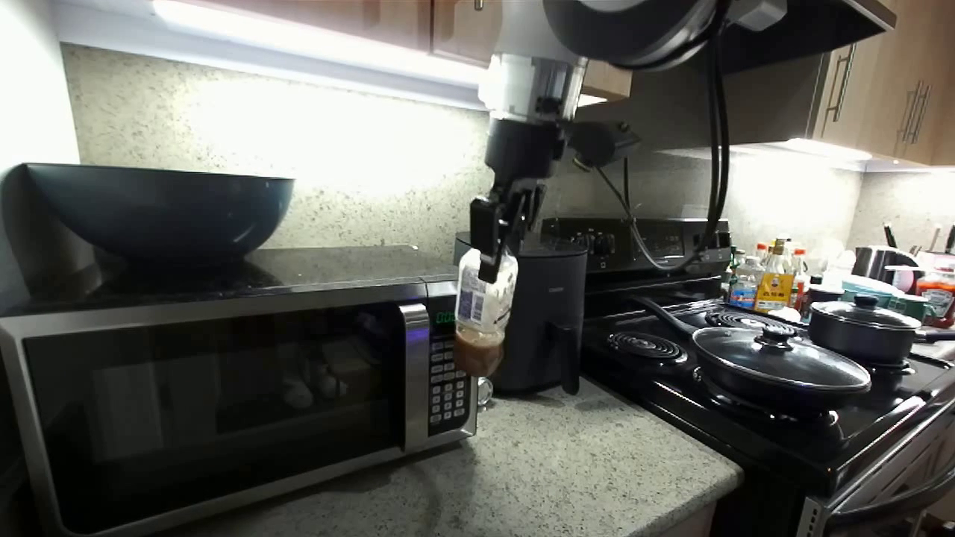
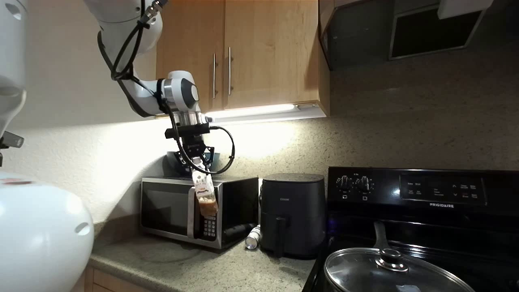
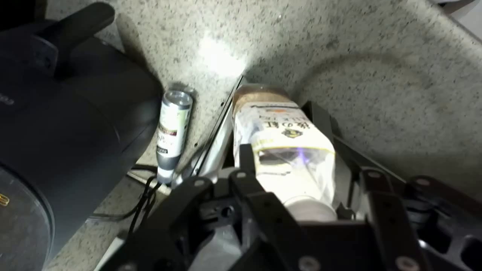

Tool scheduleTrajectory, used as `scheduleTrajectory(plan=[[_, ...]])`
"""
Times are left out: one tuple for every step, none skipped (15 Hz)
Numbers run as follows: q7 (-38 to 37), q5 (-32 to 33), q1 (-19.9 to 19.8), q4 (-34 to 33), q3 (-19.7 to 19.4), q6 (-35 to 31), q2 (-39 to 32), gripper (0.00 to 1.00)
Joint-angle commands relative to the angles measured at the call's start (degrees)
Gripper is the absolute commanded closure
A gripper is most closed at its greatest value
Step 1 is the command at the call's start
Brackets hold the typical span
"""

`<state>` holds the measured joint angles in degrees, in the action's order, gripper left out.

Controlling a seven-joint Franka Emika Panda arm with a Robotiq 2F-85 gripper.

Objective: Pick up the bottle from the counter and put it on top of the microwave

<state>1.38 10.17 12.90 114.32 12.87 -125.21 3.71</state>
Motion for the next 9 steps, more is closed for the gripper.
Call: scheduleTrajectory(plan=[[-6.8,6.5,0.3,-4.0,1.6,-2.3,2.0,0.74],[-8.0,7.1,0.3,-4.8,1.9,-2.9,2.2,0.74],[-8.9,7.6,0.1,-5.2,2.0,-3.7,2.2,0.74],[-9.5,7.5,0.0,-5.6,1.9,-4.7,2.4,0.74],[-9.8,6.8,-0.1,-6.0,1.7,-5.4,2.3,0.74],[-10.0,6.3,-0.2,-6.3,1.6,-6.0,2.2,0.74],[-10.5,6.6,-0.4,-6.4,1.5,-7.0,2.0,0.74],[-10.4,6.2,-0.5,-6.5,1.3,-7.7,1.9,0.74],[-10.3,5.8,-0.6,-6.6,1.1,-8.6,1.6,0.74]])
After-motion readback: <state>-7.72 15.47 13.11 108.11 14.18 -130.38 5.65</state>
